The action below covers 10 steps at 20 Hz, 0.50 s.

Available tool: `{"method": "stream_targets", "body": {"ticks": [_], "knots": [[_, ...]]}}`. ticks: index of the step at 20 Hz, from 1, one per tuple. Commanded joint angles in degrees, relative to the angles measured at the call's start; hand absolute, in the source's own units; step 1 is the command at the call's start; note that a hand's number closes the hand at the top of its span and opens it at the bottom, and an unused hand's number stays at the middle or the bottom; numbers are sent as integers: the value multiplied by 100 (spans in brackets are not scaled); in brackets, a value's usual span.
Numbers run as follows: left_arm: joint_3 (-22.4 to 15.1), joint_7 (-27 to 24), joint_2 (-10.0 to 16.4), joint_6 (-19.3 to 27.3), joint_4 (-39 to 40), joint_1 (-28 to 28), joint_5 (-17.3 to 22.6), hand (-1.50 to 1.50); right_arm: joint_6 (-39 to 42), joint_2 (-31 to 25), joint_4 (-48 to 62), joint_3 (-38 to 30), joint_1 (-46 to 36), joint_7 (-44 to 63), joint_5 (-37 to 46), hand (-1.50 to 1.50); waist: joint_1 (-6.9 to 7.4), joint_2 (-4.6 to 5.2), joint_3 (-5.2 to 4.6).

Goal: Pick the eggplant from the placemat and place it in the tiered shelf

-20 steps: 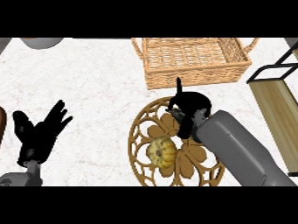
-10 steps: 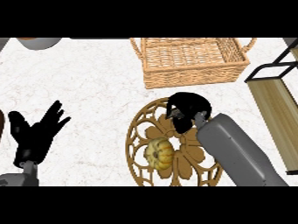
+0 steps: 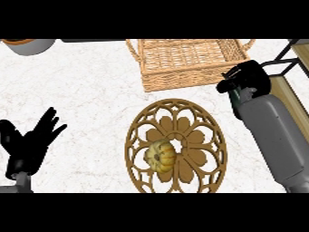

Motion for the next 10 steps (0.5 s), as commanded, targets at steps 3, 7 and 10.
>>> {"method": "stream_targets", "body": {"ticks": [3,7,10], "knots": [[-161,87,-79,-65,284,-3,-69,0,-1611,-323,95,-304,-941,1803,1683,150,177,58,-74],[-265,142,-154,-33,185,-67,-104,0,-1275,-368,244,-272,-1694,2600,2806,150,272,3,-80],[-246,242,-125,-28,157,-81,-82,0,-879,-507,451,-630,-2132,2613,3477,150,246,-15,-75]]}}
